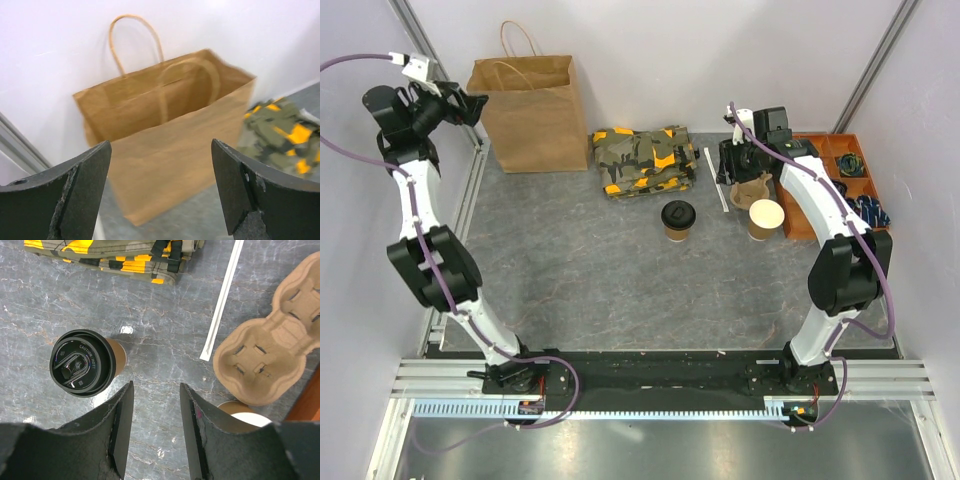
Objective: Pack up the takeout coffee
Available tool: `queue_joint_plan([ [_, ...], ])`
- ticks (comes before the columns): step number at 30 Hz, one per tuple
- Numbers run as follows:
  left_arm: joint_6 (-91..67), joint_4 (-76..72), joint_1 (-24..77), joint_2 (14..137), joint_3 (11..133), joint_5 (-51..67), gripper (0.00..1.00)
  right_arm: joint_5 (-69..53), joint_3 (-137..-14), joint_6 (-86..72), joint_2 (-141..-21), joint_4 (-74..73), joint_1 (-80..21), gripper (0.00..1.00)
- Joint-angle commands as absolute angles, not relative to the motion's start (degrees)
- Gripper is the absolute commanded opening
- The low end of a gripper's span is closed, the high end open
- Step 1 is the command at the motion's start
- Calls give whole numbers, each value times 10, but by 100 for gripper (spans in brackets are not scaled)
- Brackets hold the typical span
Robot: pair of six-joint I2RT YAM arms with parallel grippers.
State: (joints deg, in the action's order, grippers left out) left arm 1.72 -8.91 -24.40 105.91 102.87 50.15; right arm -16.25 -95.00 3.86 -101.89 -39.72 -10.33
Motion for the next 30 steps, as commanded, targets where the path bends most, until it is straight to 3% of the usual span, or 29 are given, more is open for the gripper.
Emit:
queue_joint_plan([
  [1,135,-193,-247,1110,1059,571,88,-174,-971,33,-1025,-393,-104,50],
  [14,279,-198,-234,1187,1107,598,83,-178,-962,32,-1028,-396,-103,50],
  [23,403,-76,-208,1230,1170,566,80,-181,-961,31,-1031,-398,-103,50],
  [30,467,-2,-203,1232,1187,562,67,-177,-953,34,-1022,-398,-104,50],
])
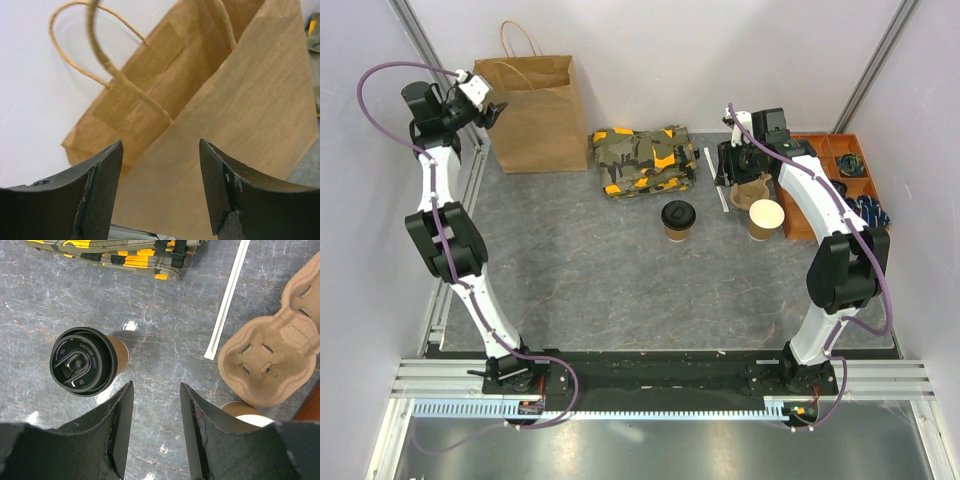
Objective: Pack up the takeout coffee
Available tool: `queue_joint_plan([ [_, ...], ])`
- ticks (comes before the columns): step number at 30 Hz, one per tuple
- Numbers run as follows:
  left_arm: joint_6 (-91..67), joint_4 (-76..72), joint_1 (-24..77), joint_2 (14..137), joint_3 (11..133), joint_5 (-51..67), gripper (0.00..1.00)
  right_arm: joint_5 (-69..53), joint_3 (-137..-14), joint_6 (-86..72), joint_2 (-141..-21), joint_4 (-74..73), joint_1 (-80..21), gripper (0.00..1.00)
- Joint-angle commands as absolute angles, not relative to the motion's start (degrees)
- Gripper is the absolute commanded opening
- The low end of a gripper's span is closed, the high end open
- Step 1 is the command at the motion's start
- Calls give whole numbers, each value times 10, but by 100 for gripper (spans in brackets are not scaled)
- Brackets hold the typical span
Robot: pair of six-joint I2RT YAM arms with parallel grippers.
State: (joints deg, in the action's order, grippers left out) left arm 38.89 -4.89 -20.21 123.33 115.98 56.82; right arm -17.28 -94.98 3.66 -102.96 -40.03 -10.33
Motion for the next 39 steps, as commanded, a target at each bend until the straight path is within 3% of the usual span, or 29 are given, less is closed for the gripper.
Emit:
queue_joint_plan([
  [1,473,30,-202,1231,1187,562,65,-178,-953,33,-1022,-399,-104,50],
  [5,512,93,-201,1216,1184,569,52,-182,-959,31,-1026,-399,-104,50],
  [10,534,96,-200,1146,1091,592,26,-185,-962,31,-1020,-402,-104,50],
  [11,535,96,-200,1117,1078,597,15,-185,-962,31,-1019,-403,-104,50],
  [15,563,111,-200,1034,985,607,2,-213,-967,33,-1013,-413,-104,49],
  [24,683,314,-200,819,842,618,2,-326,-983,31,-992,-412,-104,54],
  [32,889,540,-200,647,742,588,2,-353,-1054,40,-986,-457,-105,81],
  [39,984,670,-198,550,696,626,4,-348,-1097,20,-971,-467,-143,87],
])
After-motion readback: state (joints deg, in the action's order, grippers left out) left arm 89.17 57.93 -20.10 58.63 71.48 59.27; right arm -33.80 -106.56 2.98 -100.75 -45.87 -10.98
